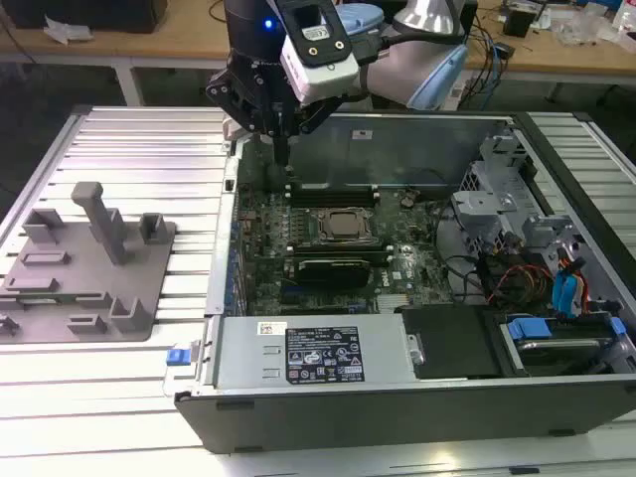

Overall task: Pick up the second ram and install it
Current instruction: 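Reach for the second ram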

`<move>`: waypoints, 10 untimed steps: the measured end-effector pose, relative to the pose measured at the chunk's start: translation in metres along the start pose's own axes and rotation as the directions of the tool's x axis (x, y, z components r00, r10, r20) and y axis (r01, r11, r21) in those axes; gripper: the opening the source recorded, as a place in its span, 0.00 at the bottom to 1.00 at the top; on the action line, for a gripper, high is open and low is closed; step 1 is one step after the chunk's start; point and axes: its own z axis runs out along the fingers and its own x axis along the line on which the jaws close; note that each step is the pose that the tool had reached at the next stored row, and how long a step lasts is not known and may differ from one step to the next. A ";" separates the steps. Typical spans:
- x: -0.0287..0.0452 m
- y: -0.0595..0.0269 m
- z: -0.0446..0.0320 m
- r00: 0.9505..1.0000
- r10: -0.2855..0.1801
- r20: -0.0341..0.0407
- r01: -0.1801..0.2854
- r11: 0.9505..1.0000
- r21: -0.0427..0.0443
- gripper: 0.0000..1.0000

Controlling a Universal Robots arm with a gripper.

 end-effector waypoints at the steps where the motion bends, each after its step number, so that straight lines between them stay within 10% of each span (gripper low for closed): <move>1: 0.0000 0.0000 0.0000 1.000 0.000 0.000 0.000 1.000 0.000 0.08; 10: 0.0003 0.0000 0.0000 1.000 0.000 -0.005 0.000 1.000 0.000 0.08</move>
